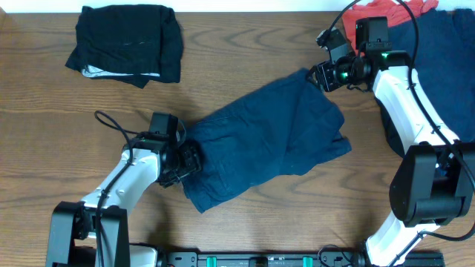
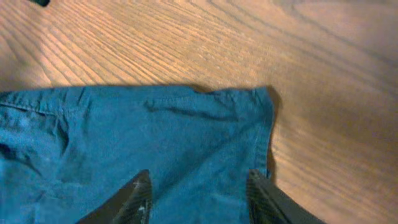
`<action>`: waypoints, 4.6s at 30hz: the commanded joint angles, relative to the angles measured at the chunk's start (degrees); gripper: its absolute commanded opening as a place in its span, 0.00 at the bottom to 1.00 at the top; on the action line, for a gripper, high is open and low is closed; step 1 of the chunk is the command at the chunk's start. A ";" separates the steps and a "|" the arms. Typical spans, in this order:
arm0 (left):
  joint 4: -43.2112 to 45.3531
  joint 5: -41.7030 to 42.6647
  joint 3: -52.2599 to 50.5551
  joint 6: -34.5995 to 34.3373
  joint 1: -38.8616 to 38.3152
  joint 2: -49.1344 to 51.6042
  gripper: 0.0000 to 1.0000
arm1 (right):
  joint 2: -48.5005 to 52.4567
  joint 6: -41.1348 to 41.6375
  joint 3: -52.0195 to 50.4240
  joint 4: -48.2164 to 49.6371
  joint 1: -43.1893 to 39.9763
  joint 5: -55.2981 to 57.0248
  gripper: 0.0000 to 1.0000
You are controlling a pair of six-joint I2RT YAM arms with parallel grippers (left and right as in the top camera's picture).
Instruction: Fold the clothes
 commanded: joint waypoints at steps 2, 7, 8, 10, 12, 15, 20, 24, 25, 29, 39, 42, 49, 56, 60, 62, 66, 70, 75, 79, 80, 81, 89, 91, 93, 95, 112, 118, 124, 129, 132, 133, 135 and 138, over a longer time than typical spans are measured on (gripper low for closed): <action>5.92 -0.55 -4.57 0.33 0.09 1.70 0.48 | 0.07 1.73 -0.39 0.79 -0.17 1.09 0.36; 7.56 -6.88 -5.75 0.31 0.09 1.70 0.23 | 0.07 2.01 -0.39 1.14 -0.17 1.38 0.32; 8.11 -9.11 -5.73 0.31 0.22 1.70 0.19 | 0.07 2.25 -0.39 1.33 -0.17 1.44 0.32; 9.81 -12.15 -5.62 0.33 0.98 1.68 0.08 | 0.07 5.97 -0.39 1.97 -0.20 4.35 0.25; 10.82 -12.98 -4.79 0.33 2.69 1.64 0.06 | 0.28 11.08 -0.39 2.45 -0.59 6.69 0.22; 11.67 -12.94 -2.29 0.92 6.08 1.62 0.06 | 0.83 12.24 -0.39 3.10 -1.18 2.14 0.20; 16.79 -12.96 0.28 4.74 9.77 1.62 0.06 | 3.85 12.24 -0.39 3.23 -1.25 -5.62 0.08; 20.94 -12.94 0.61 4.94 10.14 1.62 0.06 | 7.63 12.11 -0.39 3.48 -1.16 -12.76 0.02; 21.09 -12.94 0.61 4.92 10.14 1.62 0.06 | 8.68 11.34 -0.39 3.91 -1.11 -14.80 0.01; 20.13 -12.76 0.61 5.11 10.14 1.64 0.06 | 11.63 10.71 -0.39 7.74 -0.90 -19.65 0.01; 12.66 -11.85 0.61 5.11 10.14 1.05 0.06 | 18.14 10.62 -0.39 19.74 2.54 -16.37 0.01; 10.47 -11.89 0.61 5.42 10.14 0.00 0.06 | 18.97 10.03 -0.37 22.21 4.28 -12.76 0.01; 9.35 -11.93 0.68 6.01 10.16 -4.15 0.06 | 21.20 9.73 -0.37 22.18 8.26 -2.75 0.01; 7.10 -13.20 1.38 6.16 10.16 -11.72 0.06 | 21.38 11.87 -0.37 17.53 8.26 2.08 0.01; 5.27 -13.16 2.03 6.10 10.16 -16.06 0.06 | 21.38 12.72 -0.37 13.11 7.87 4.61 0.01; 4.85 -13.16 2.34 6.10 10.16 -18.16 0.06 | 21.38 12.70 -0.39 10.58 7.87 5.03 0.01; 4.85 -13.20 3.06 6.10 10.16 -21.51 0.06 | 21.40 13.33 -0.39 4.57 7.93 5.03 0.01; 1.95 -13.16 6.14 5.92 10.16 -22.64 0.06 | 21.40 13.75 -0.39 -3.17 7.91 4.98 0.01; -3.76 -13.25 11.06 5.95 10.16 -22.29 0.06 | 21.40 12.61 -0.39 -9.18 8.11 4.09 0.01; -3.96 -13.18 13.81 5.64 9.40 -21.14 0.06 | 21.40 12.24 -0.39 -9.64 8.79 2.73 0.01; -3.34 -13.18 14.14 5.20 8.94 -20.61 0.06 | 21.40 12.24 -0.39 -9.46 8.98 2.73 0.01; -2.45 -13.03 14.34 4.76 8.33 -19.91 0.06 | 21.40 12.24 -0.39 -9.38 9.16 2.75 0.01; 8.26 -12.76 14.34 1.31 -0.98 -8.35 0.06 | 21.40 12.22 -0.39 -8.52 9.90 2.69 0.01; 12.13 -12.76 14.34 0.04 -3.15 -5.62 0.06 | 21.40 12.22 -0.39 -8.52 9.90 2.73 0.01; 17.27 -12.74 14.34 -1.95 -5.51 -3.34 0.06 | 21.40 12.20 -0.39 -8.37 9.90 2.75 0.01; 22.16 -12.74 14.34 -3.74 -7.67 -1.90 0.06 | 21.40 12.22 -0.39 -8.15 9.92 2.75 0.01; 45.72 -17.77 14.34 -6.95 -27.50 2.56 0.06 | 21.40 12.22 -0.72 -6.60 9.90 2.34 0.01; 46.16 -17.66 14.34 -7.02 -28.17 5.97 0.06 | 21.09 12.92 -0.57 -4.00 9.68 -0.42 0.01; 47.39 -17.00 14.34 -7.06 -28.24 8.55 0.06 | 14.78 14.40 1.86 -3.02 7.63 -4.55 0.01; 49.46 -17.00 14.34 -7.02 -28.61 9.62 0.06 | 3.52 15.30 2.27 -3.10 4.66 -4.42 0.01; 50.58 -17.05 14.34 -7.02 -29.05 10.01 0.17 | -3.17 16.52 2.25 -3.08 1.92 -3.02 0.01; 50.95 -17.05 14.34 -6.99 -29.18 10.01 0.42 | -5.16 16.52 2.27 -2.99 0.96 -2.75 0.01; 51.58 -17.05 14.34 -6.99 -29.18 10.01 0.73 | -7.82 16.52 2.25 -2.95 -0.72 -2.78 0.01; 52.43 -17.05 14.34 -6.97 -29.14 10.01 0.98 | -10.10 16.52 2.25 -3.41 -2.78 -2.80 0.02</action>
